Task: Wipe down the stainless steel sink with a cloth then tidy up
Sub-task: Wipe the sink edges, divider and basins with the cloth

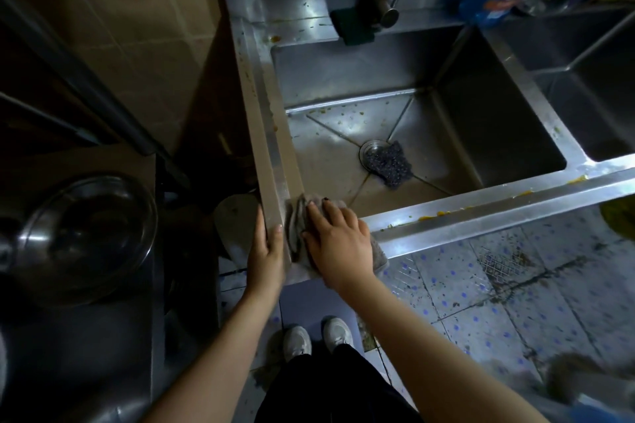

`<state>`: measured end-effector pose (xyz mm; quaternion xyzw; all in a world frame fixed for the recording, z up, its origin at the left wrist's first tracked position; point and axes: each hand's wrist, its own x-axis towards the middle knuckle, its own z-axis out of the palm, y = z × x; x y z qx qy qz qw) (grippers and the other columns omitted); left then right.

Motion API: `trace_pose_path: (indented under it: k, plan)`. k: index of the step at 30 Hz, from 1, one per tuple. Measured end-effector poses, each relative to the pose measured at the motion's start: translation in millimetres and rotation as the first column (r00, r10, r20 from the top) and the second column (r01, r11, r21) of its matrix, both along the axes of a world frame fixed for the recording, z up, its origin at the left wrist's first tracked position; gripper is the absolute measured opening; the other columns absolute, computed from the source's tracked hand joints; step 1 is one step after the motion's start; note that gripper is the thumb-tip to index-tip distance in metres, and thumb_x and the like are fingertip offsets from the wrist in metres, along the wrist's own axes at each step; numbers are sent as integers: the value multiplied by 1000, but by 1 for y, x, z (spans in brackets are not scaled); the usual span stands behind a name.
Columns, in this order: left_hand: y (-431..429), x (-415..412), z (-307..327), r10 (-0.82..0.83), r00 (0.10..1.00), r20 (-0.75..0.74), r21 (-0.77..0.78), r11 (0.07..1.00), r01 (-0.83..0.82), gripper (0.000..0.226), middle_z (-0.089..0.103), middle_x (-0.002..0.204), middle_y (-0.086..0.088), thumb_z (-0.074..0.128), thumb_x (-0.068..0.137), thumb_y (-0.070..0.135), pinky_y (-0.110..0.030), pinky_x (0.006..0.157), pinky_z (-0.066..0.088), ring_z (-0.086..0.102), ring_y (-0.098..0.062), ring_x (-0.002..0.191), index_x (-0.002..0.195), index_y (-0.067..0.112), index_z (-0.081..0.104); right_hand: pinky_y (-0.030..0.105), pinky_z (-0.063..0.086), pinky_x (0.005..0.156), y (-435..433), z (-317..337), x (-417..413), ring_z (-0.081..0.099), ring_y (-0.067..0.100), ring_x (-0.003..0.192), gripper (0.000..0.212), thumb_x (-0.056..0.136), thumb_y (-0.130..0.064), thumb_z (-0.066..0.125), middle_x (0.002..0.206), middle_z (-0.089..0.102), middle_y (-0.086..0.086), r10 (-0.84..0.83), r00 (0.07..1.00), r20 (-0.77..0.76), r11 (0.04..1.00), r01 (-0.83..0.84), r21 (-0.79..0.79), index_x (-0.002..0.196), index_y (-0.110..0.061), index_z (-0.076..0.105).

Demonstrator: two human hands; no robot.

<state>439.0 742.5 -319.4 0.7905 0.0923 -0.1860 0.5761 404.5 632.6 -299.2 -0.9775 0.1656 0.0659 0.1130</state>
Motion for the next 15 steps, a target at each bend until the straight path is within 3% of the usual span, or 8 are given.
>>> trace_pose_path:
  k: [2, 7, 12, 15]
  plan:
    - [0, 0, 0, -4, 1000, -12, 6, 1000, 4, 48, 33, 149, -5, 36, 99, 22, -10, 88, 25, 36, -20, 133, 145, 22, 22, 40, 45, 86, -6, -2, 0, 56, 32, 111, 47, 83, -43, 43, 119, 64, 4, -12, 1000, 9, 998, 11, 62, 122, -23, 61]
    - [0, -1, 0, -9, 999, -31, -20, 1000, 8, 49, 32, 149, -6, 35, 99, 24, -16, 93, 28, 35, -20, 132, 146, 25, 19, 34, 52, 72, -4, -3, -14, 65, 26, 96, 39, 80, -37, 41, 98, 71, -4, -45, 988, 148, 999, 49, -20, 98, -25, 73]
    - [1, -2, 2, -20, 1000, -13, -23, 1000, 20, 50, 29, 150, -7, 35, 99, 23, -9, 86, 26, 34, -21, 133, 146, 21, 18, 30, 51, 70, 12, -7, -22, 64, 27, 91, 34, 78, -30, 46, 102, 71, -3, -63, 975, 212, 998, 69, -17, 98, -23, 72]
    - [3, 0, 2, -48, 999, -19, 7, 999, 48, 51, 31, 150, -6, 34, 100, 26, -15, 88, 28, 36, -22, 132, 147, 24, 16, 33, 51, 66, 11, -9, -17, 62, 31, 79, 29, 74, -21, 55, 95, 71, -1, -64, 966, 251, 998, 61, 21, 98, -18, 71]
